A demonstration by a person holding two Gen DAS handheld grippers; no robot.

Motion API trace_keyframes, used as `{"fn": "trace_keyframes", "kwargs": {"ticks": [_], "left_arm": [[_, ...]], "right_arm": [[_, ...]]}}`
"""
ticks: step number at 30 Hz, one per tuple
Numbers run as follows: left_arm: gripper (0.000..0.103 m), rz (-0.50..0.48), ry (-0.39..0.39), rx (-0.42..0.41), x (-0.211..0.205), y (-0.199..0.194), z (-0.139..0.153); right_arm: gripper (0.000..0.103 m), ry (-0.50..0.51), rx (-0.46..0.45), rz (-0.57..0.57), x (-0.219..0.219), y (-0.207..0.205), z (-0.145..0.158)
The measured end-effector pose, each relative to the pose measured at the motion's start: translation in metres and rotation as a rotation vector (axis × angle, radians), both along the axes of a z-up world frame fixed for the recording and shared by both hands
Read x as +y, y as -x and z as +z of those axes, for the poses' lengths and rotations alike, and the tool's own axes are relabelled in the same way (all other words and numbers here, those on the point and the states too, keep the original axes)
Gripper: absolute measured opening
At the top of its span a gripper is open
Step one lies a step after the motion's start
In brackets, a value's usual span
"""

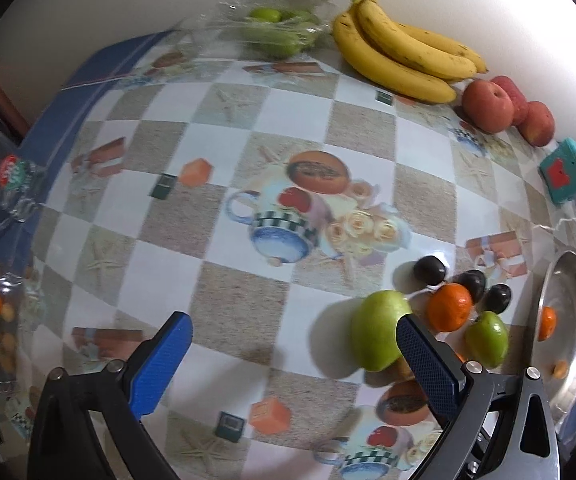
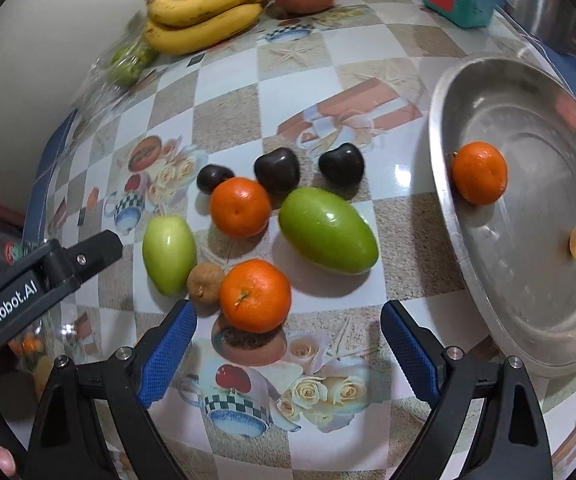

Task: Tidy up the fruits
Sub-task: 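Withdraw both tools from the basin back toward the fruit cluster, then grasp a tangerine with the right tool while the left tool grasps the green pear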

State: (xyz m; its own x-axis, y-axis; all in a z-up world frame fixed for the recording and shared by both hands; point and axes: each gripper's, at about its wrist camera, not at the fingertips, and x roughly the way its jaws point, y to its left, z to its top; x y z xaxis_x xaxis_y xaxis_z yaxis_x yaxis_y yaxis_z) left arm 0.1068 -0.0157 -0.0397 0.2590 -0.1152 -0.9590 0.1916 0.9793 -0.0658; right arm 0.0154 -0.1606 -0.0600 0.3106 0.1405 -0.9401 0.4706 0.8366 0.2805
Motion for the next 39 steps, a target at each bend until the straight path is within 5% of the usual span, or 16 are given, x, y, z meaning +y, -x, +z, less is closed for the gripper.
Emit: {"fn": "trace_keyframes", "kwargs": {"ticks": [5,19,39], "left_arm": [[0.103,-0.037,0.056,0.043,-0.015,-0.001,-0.007],[0.098,-0.058,0.045,0.09,-0.031,-0.006,-0.027],[0.098,-0.051,0.05,0.1,-0.034,-0.006,-0.031]], "right_arm": [[0.094,0.016,0.004,-0.017,-0.003,0.001,-0.001],[0.094,0.012,0.039,0.009,0.012,-0.011,-0.015],[0.095,-0.042,-0.052,-0.079,-0.001,-0.005,-0.016]]}}
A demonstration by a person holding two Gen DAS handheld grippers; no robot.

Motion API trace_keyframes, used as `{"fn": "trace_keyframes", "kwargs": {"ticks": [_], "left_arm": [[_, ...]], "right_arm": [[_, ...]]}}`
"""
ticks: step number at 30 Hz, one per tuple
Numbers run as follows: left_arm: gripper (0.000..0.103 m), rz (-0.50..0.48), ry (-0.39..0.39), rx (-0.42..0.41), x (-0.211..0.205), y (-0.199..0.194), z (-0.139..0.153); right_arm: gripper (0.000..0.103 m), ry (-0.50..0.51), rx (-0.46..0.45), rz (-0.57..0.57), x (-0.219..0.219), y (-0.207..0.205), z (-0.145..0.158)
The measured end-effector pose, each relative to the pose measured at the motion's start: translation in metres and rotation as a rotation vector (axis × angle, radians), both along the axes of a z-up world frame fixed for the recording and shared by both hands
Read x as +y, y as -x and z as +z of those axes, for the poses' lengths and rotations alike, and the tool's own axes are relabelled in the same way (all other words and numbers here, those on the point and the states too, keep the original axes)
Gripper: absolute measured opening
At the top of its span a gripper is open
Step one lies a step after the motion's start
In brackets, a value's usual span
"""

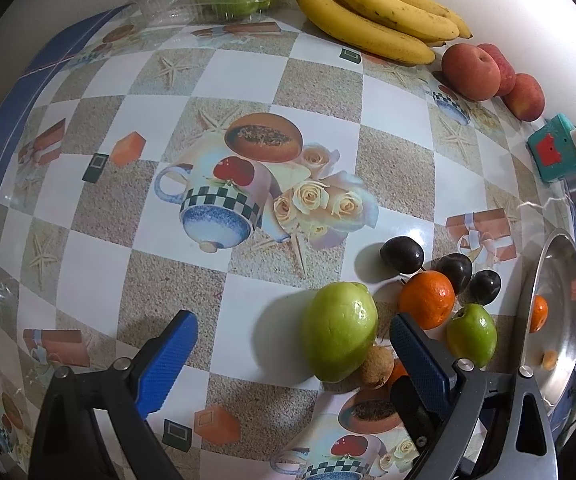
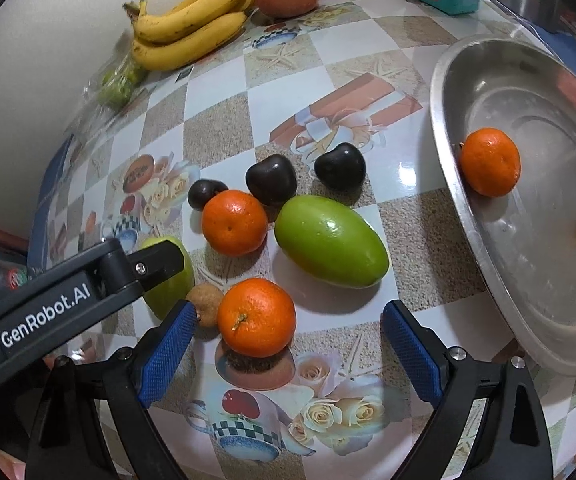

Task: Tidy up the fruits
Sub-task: 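Grasp a tangerine with the right tool while the left tool grasps the green pear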

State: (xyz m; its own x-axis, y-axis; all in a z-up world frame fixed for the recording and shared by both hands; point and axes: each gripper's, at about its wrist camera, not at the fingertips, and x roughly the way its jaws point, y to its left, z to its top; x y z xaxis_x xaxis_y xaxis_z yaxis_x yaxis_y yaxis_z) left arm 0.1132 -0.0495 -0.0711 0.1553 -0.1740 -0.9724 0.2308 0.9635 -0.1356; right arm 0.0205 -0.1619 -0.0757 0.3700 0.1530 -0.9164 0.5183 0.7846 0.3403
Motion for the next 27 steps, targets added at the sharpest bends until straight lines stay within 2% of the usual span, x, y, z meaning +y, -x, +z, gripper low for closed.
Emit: {"fn": "trace_keyframes", "kwargs": {"ticks": [10,13,18,19,21,23,27], "left_arm": [[0.098,0.008,0.017,-0.006,0.005,-0.001,0.004],[0.098,0.006,0.016,-0.001,0.005,-0.001,0.003],[0.098,0.006,0.025,-0.001,0.002,0.0,0.003],[0.098,0.007,0.027,0.0,0.002,0.0,0.003],[0.098,0.007,0.032,0.002,0.003,-0.001,0.003],[0.098,0.005,0.035,0.004,0.003,-0.001,0.003],[0.098,0.002,0.049,0.009,0.002,-0.001,0.003]], "right_arm": [[0.096,-0.077,-0.024,-0.087,-0.015,0.017,0.002],[0.095,-0.086,-0.042,-0.076,-0.015,0.021,0.003],[0.093,-0.016,-0.015,0.005,-0.001,0.017,0.007],[0.091,-0.019,-0.02,0.017,0.002,0.016,0.007],[0.076,-0.035,-0.035,0.041,0.005,0.015,0.009],[0.066,-0.056,-0.046,0.055,0.006,0.014,0.01],[0.049,-0.081,-0.054,0.046,0.006,0.014,0.009]]}}
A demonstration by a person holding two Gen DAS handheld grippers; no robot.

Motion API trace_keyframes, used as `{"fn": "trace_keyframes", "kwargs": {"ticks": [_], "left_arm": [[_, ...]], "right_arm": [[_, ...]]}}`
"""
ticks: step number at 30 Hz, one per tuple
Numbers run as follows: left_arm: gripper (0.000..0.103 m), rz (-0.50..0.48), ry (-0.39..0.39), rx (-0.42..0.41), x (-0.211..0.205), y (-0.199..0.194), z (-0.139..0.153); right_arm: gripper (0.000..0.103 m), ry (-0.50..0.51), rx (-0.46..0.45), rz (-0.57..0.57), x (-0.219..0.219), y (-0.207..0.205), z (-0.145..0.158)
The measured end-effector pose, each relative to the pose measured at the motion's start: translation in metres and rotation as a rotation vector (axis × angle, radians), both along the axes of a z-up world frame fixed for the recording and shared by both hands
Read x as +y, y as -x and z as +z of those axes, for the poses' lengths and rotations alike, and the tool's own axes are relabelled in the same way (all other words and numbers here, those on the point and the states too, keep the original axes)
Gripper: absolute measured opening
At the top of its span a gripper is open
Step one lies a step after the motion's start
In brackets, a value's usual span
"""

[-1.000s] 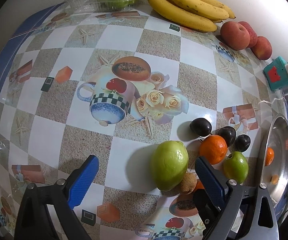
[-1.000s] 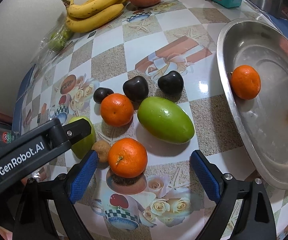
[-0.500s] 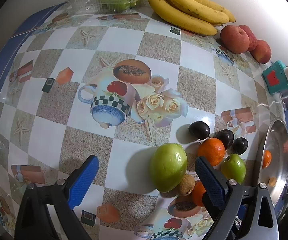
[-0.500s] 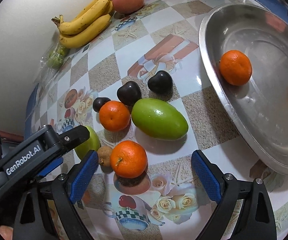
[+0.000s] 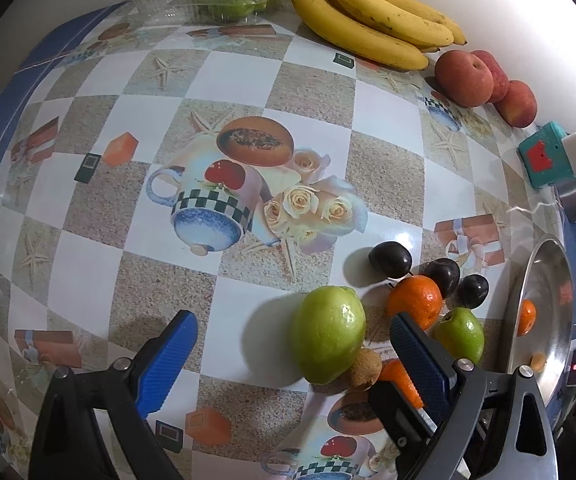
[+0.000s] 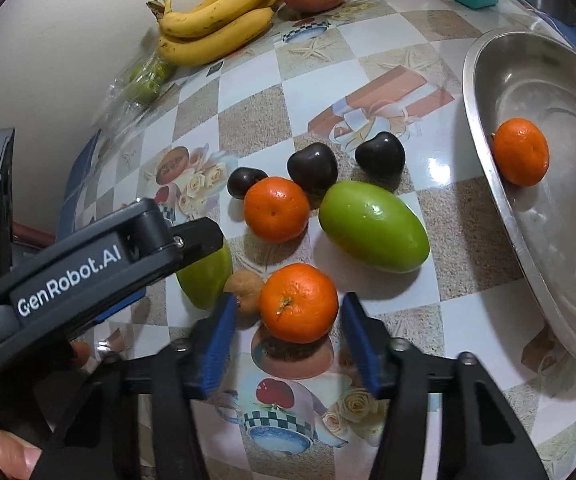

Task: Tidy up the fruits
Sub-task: 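Grasp a tangerine with the right tool while the left tool grasps the green pear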

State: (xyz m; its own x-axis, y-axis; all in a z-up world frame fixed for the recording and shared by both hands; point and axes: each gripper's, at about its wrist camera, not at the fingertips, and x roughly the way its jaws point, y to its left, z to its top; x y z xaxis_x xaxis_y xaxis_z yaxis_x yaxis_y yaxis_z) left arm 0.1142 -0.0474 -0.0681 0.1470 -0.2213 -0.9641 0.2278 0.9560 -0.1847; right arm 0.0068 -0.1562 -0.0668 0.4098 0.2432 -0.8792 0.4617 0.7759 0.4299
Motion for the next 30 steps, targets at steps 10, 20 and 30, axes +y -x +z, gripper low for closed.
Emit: {"fn": "trace_keyframes", "kwargs": {"ticks": [10,20,30], "left_arm": [[0.072,-0.028,0.03,0.029,-0.007,0.002,-0.004],[0.043,-0.051,0.043,0.04,-0.019,0.005,-0.007],[0.043,-0.04,0.037,0.041,-0.012,0.002,-0.006]], "right_arm": [[0.041,-0.042,-0.013,-0.042,-0.008,-0.002,-0.002],[0.041,-0.058,-0.011,-0.047,-0.011,0.0,-0.003],[0.041,-0.036,-0.01,-0.026,-0.006,-0.007,-0.005]]}}
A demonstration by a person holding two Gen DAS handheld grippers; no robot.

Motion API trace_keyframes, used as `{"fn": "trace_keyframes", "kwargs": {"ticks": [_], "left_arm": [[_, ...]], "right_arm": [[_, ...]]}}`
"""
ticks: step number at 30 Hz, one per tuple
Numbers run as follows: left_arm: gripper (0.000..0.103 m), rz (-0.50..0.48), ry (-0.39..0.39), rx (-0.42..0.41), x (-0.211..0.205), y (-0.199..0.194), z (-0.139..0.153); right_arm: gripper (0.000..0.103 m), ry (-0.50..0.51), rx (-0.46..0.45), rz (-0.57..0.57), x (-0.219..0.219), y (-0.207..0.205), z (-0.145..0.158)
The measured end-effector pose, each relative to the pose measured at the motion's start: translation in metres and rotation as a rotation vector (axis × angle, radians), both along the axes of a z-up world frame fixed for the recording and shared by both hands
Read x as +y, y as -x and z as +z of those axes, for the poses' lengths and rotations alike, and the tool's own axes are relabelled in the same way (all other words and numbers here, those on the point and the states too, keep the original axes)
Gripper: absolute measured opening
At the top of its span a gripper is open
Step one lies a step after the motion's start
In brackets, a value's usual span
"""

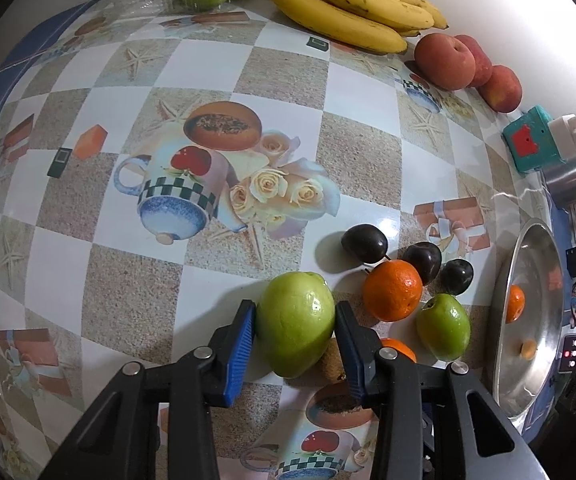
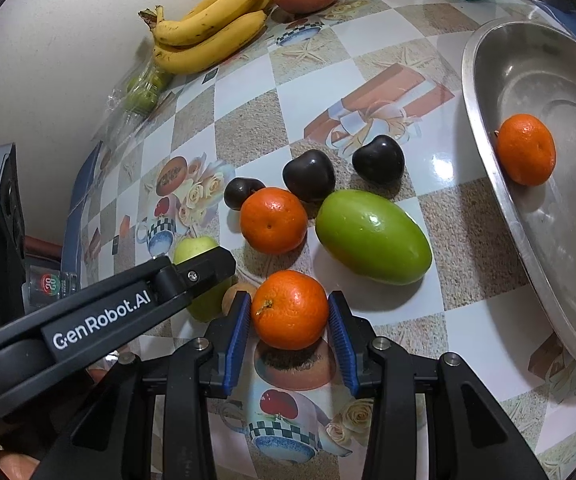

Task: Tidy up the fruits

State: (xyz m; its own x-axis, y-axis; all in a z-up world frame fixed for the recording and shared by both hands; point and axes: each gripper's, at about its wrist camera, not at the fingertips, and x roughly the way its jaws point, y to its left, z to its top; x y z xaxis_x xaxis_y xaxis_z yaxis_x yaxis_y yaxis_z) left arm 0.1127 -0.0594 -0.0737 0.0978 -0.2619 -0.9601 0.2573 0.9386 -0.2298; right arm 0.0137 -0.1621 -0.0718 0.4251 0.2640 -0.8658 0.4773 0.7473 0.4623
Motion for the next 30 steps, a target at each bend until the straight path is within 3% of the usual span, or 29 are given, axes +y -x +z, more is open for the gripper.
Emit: {"fn": "trace_keyframes", "kwargs": {"ticks": [13,23,30], "left_arm": [[0.043,0.039,0.014,-0.048,0.018,-0.003,0.022],[0.043,0.073,0.063,-0.12,0.03,-0.003,0.056],[0.043,0.077,0.081,-0.141,0.029,-0.001,0.066]], "right_arm": [[0.04,-0.034,-0.023,-0.023,-0.006,0.004,0.005],[0.04,-0.004,-0.109,-0.053,-0.015,0.013,0.043],[0.04,0.03,-0.109,-0.091,-0.029,0.021,0.052]]}}
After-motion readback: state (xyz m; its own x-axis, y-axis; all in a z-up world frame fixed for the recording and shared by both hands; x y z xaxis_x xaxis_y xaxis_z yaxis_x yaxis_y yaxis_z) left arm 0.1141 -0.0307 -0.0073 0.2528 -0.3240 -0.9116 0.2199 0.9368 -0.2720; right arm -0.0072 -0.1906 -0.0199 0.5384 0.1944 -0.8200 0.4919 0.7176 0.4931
